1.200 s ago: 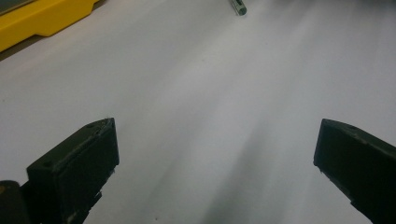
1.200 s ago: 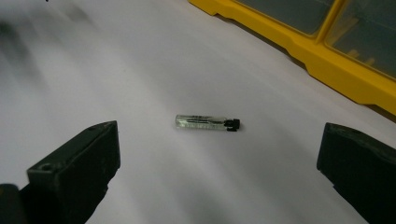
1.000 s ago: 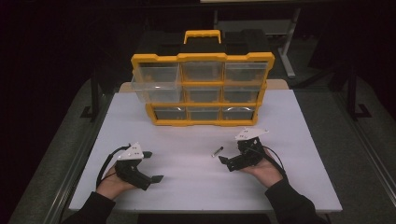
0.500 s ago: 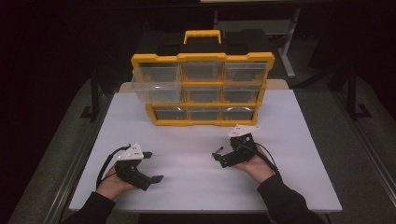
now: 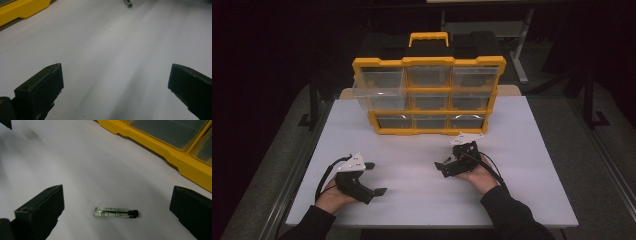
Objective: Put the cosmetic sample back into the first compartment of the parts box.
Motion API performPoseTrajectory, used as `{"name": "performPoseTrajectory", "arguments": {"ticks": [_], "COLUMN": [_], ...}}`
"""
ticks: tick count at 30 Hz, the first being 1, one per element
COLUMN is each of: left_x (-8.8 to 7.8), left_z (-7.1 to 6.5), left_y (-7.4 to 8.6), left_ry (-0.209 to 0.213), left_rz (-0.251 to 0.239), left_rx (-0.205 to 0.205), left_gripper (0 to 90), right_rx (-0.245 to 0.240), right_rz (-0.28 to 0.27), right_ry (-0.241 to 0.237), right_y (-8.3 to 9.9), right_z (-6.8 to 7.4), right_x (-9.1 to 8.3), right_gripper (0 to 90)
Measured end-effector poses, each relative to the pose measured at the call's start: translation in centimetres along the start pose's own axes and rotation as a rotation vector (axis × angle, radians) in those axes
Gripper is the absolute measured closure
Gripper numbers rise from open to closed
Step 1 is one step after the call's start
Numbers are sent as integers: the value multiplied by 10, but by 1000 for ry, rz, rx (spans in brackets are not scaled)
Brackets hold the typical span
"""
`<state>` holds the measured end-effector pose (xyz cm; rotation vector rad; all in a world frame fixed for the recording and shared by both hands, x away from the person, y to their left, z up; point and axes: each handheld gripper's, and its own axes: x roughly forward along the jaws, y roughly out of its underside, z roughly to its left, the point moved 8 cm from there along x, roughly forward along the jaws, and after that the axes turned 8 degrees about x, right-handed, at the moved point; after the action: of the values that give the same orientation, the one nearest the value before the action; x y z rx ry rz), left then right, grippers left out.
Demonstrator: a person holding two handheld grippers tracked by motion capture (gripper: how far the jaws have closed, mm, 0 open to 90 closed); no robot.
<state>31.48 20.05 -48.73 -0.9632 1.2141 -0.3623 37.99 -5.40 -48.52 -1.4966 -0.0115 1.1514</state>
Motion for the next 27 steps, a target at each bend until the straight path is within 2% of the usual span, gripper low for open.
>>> {"name": "performPoseTrajectory", "arguments": {"ticks": [11,15,19,24,27], "left_x": [0,0,0,0,0], "left_z": [1,1,1,1,1], "left_y": [0,1,1,1,1], "left_ry": [0,-1,-2,-1,-1], "left_rz": [1,2,2,2,3], "left_rx": [0,0,0,0,1], "left_gripper": [0,0,0,0,0], "right_rx": [11,17,20,34,39], "right_rz": [17,39,52,65,75], "right_ry": [21,48,62,59,55], "right_y": [4,8,10,12,13], "right_z": [0,-2,-3,-3,-2], "right_x": [9,11,12,13,14], "right_gripper": [0,0,49,66,108]}}
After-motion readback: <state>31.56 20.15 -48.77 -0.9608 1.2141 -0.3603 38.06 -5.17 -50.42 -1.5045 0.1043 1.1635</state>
